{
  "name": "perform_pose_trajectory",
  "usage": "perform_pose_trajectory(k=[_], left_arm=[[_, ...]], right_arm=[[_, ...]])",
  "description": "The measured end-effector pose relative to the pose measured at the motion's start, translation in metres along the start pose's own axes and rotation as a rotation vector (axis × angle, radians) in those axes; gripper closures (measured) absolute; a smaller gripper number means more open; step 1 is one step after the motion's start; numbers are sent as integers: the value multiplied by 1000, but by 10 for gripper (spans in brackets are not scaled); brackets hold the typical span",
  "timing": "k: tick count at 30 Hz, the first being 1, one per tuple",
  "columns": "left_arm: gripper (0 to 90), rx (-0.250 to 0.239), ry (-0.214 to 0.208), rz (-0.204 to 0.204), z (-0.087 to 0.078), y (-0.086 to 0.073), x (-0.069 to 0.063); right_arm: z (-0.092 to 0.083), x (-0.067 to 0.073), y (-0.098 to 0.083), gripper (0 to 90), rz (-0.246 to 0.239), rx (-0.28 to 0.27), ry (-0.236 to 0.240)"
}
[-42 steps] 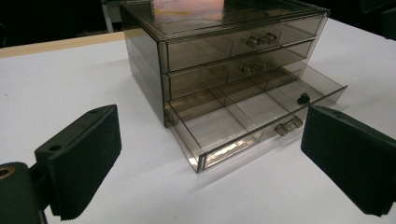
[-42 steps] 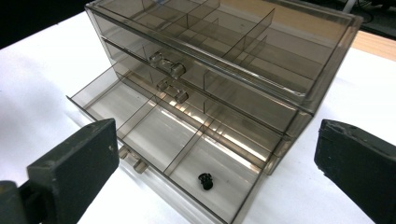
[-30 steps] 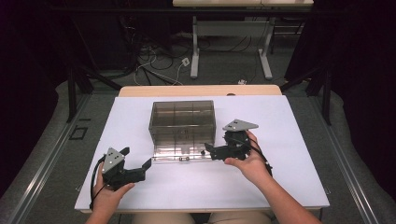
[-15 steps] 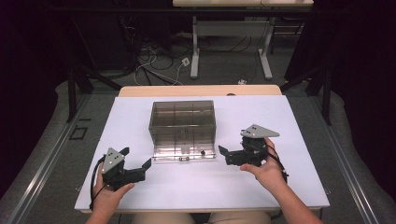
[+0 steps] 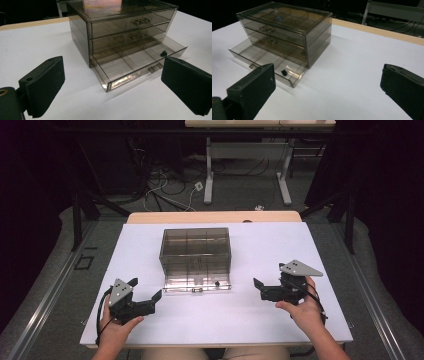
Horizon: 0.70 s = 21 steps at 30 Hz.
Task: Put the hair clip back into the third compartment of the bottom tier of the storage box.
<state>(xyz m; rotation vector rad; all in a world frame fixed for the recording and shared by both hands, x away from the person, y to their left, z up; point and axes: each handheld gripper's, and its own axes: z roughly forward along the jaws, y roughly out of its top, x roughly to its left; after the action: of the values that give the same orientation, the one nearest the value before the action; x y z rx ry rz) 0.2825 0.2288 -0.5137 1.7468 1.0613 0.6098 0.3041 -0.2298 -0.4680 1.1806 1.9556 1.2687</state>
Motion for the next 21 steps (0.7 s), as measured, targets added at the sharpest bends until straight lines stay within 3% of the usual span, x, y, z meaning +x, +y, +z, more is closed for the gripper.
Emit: perform_pose_trajectory(k=[6, 21], left_arm=[[49, -4, 2, -4, 0, 0, 0], [49, -3, 4, -3, 1, 0, -1]], right_arm=[[-9, -16, -13, 0, 14, -1, -50], [-14, -50, -53, 0, 129, -26, -159]])
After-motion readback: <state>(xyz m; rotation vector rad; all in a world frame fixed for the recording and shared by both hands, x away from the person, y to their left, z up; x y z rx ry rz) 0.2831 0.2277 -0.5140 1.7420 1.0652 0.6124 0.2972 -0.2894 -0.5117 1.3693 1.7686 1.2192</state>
